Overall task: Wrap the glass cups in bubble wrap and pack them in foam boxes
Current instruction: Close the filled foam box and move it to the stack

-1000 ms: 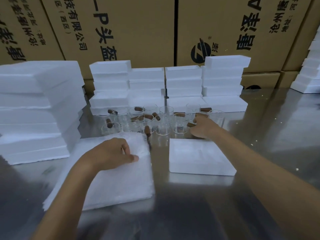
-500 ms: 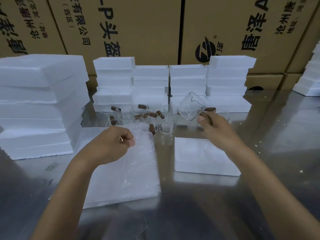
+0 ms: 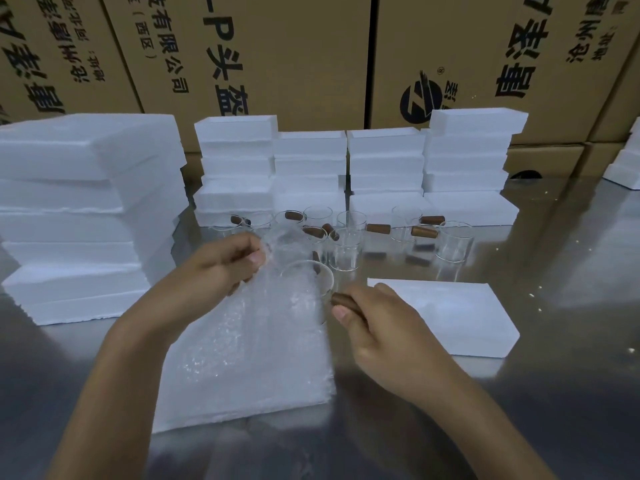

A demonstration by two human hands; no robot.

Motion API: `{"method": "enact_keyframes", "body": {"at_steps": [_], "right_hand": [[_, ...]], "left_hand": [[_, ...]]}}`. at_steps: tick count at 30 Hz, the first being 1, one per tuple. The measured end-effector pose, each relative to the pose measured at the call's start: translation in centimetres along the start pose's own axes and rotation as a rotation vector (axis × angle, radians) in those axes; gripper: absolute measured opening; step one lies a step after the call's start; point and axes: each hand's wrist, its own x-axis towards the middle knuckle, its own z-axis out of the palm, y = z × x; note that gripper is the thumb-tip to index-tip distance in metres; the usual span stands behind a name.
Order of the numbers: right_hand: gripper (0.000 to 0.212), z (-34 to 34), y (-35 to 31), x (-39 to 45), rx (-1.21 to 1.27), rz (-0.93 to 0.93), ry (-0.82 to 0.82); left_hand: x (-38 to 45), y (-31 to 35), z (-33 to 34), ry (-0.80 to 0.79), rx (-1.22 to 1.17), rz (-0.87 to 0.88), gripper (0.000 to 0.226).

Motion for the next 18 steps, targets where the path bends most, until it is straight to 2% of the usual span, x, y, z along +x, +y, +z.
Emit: {"method": "enact_keyframes", "body": {"at_steps": [2,4,7,9,10,12,13,14,16,18], "right_hand": [[0.014,0.0,-0.3,-0.1,-0.159,-0.078,0.016],[0.014,-0.2,-0.5,-0.2,-0.208,-0.104,0.048],[0.011,-0.7,-0.4,-0.3,-0.15,-0.051,0.176],[0.013,-1.2,0.0,-0.3,0.093,0.101,0.223],[0.016,-1.4,0.2,-0.1,0.282,0.2,0.21],[0.025,-2.2,0.3,0.1,0.698,0.389,0.114],[0.03,-2.6,0.4,0.1,0.863,0.452,0.047],[0.033,-2.9,0.4,0.1,0.956,0.475,-0.017],[0.033,-3.0,0.3,-0.1,0.879,0.415,-0.099],[0.029,-2.7,0.0,-0.4,0.556,0.275,-0.111]], "left_hand": [[-0.3,0.8,0.8,-0.045,-0.091,0.083,0.029],[-0.3,1.4,1.8,-0.06,-0.168,0.126,0.017],[0.3,2.6,2.9,0.04,-0.318,0.12,0.016],[1.0,3.4,3.2,0.098,-0.25,0.057,0.012],[1.2,3.5,3.3,0.112,-0.162,0.031,0.021],[1.2,2.9,3.6,0.151,-0.174,0.086,0.015],[0.9,2.6,3.7,0.167,-0.247,0.108,0.007],[0.5,2.4,3.9,0.187,-0.29,0.128,0.011],[0.3,2.1,4.2,0.201,-0.283,0.153,0.014],[0.3,2.2,4.6,0.182,-0.23,0.179,0.014]]}}
